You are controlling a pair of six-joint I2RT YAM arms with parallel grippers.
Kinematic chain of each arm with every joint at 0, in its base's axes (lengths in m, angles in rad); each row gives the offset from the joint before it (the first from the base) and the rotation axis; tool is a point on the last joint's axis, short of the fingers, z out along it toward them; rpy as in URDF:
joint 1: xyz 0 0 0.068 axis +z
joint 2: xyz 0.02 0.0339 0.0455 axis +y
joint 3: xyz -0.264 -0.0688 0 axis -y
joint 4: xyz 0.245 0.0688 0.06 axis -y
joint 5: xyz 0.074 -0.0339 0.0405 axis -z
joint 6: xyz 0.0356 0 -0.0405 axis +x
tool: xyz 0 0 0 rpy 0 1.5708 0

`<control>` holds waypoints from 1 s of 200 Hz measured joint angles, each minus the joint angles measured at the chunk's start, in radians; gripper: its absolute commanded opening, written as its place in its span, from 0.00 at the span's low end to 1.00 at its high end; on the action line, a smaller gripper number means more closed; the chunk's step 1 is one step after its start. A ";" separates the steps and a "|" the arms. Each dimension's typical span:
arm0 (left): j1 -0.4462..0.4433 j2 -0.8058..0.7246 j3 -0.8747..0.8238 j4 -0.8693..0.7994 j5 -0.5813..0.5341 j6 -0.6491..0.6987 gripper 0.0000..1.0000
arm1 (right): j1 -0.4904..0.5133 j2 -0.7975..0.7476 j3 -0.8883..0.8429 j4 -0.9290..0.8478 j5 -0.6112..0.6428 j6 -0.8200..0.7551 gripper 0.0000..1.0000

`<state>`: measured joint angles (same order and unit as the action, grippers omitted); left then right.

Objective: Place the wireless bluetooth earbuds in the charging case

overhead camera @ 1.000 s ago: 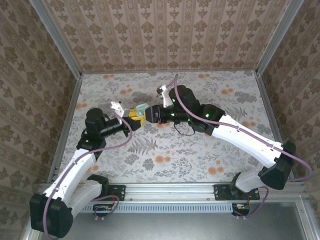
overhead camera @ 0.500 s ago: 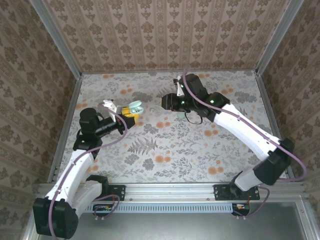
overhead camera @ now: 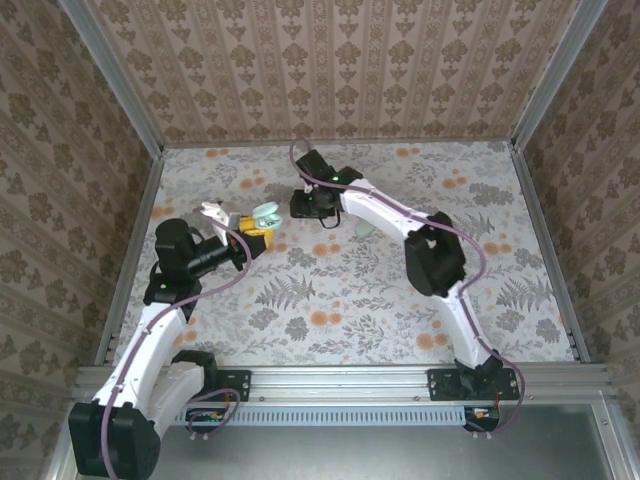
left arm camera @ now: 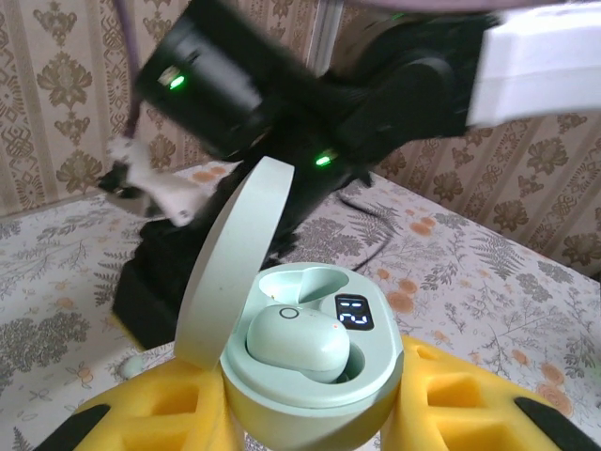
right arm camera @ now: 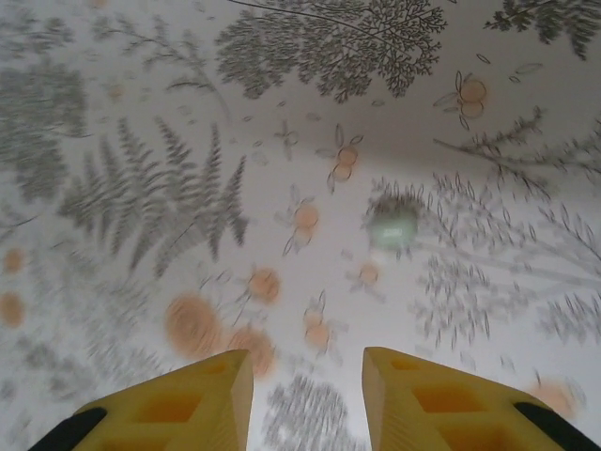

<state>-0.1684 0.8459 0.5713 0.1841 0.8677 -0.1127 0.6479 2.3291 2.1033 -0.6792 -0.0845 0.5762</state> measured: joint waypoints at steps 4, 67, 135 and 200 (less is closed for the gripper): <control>0.001 0.000 0.000 -0.002 0.000 0.000 0.15 | -0.001 0.029 0.031 -0.007 0.003 -0.001 0.37; 0.013 0.000 0.000 -0.027 0.000 0.001 0.15 | -0.006 0.230 0.255 -0.087 0.008 0.011 0.41; 0.013 0.000 0.000 -0.034 0.000 0.004 0.15 | -0.006 0.246 0.291 -0.089 0.034 0.023 0.41; 0.013 0.000 -0.001 -0.034 0.000 0.004 0.15 | -0.006 0.286 0.293 -0.089 0.062 0.022 0.42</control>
<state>-0.1551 0.8459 0.5705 0.1501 0.8677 -0.1085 0.6415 2.6156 2.3962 -0.7677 -0.0227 0.5980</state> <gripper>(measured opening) 0.322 0.422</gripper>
